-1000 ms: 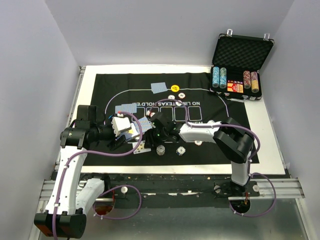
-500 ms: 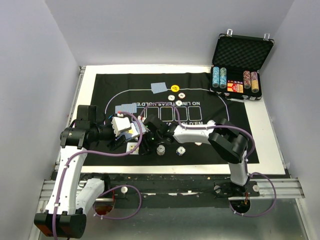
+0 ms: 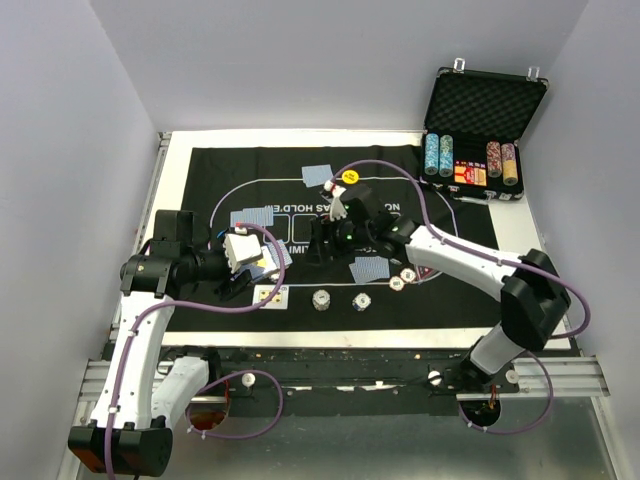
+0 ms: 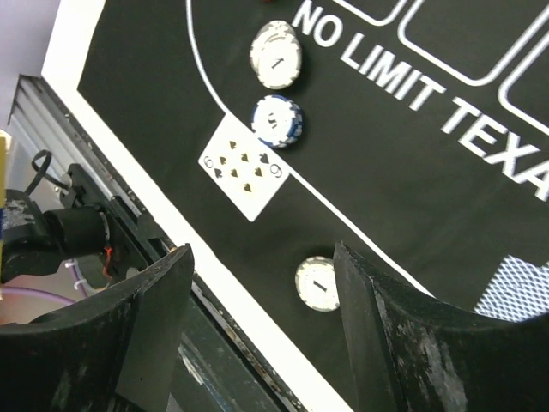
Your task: Distribute texas hold em gaming equipment
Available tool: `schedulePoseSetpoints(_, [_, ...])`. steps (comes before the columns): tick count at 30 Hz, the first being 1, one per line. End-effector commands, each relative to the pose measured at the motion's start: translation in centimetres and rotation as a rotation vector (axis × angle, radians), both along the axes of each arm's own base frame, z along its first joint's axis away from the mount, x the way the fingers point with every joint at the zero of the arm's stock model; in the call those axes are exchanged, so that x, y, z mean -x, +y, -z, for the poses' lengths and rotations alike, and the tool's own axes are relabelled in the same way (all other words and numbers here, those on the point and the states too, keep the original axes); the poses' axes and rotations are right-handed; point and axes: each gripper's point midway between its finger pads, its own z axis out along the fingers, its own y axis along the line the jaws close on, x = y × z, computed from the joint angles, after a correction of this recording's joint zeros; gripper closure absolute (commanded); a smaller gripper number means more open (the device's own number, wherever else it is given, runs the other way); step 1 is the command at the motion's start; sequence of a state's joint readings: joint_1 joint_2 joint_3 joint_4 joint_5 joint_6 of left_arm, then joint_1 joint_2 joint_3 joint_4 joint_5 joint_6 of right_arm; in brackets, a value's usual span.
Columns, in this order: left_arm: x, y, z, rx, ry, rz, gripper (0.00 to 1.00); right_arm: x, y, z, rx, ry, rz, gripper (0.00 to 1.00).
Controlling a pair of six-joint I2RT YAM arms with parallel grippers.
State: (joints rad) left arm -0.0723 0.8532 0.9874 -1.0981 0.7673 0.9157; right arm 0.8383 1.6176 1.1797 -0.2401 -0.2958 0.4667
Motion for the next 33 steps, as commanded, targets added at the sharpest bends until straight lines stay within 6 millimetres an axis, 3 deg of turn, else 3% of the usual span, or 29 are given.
schedulePoseSetpoints(1, [0.0,-0.5,-1.6,0.026,-0.051,0.027,0.52,0.2,-2.9,0.6,0.089,0.006,0.018,0.25])
schedulePoseSetpoints(6, [0.1,-0.5,-1.1,0.028,-0.035,0.026,0.52,-1.1,-3.2,-1.8,0.005,0.023,0.104,0.23])
schedulePoseSetpoints(12, [0.2,-0.3,-0.4,0.01,-0.035,0.025,0.52,-0.3,-0.5,-7.7,-0.254,0.036,0.042,0.18])
schedulePoseSetpoints(17, [0.0,-0.1,0.2,-0.007,-0.031,0.022,0.52,1.0,2.0,-9.5,-0.407,0.111,-0.075,0.16])
schedulePoseSetpoints(23, [-0.1,0.0,0.3,-0.015,-0.036,0.021,0.52,1.9,4.0,-9.2,-0.44,0.164,-0.137,0.16])
schedulePoseSetpoints(27, [-0.3,0.0,0.2,-0.018,-0.042,0.02,0.52,2.5,5.3,-7.4,-0.376,0.178,-0.156,0.16])
schedulePoseSetpoints(33, [-0.3,-0.1,0.2,-0.015,-0.038,0.023,0.52,2.8,6.2,-5.7,-0.357,0.212,-0.157,0.27])
